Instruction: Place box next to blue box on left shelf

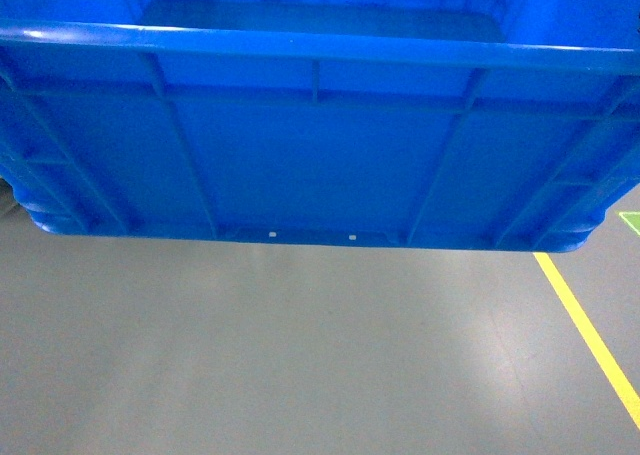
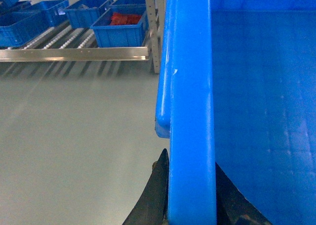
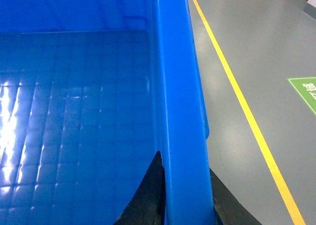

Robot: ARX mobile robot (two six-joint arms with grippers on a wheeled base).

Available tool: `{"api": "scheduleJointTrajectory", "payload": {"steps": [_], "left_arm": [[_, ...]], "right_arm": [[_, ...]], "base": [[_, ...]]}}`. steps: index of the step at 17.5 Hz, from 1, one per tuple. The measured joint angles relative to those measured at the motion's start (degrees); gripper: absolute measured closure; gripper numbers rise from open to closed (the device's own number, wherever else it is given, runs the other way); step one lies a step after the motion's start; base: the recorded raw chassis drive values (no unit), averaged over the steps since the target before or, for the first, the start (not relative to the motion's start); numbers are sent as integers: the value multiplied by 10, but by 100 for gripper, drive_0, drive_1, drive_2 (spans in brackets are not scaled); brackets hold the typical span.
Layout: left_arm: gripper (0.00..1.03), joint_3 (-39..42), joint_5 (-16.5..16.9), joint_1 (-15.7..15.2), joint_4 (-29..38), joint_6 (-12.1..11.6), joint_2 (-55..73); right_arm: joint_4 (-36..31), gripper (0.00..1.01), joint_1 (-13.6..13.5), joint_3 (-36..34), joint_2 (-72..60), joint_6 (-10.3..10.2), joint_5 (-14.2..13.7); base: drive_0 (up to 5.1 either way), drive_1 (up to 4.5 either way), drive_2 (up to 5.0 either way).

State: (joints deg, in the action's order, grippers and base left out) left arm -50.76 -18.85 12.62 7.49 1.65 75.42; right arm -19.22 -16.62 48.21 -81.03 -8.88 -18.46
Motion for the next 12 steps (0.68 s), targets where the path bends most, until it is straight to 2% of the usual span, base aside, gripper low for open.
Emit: {"api": "scheduleJointTrajectory", "payload": {"steps": [12], "left_arm": [[94, 0, 0, 0, -2, 0, 1]], "right_arm": [[3, 92, 0, 0, 0, 0, 0]], "base": [[2, 433, -430]]}}
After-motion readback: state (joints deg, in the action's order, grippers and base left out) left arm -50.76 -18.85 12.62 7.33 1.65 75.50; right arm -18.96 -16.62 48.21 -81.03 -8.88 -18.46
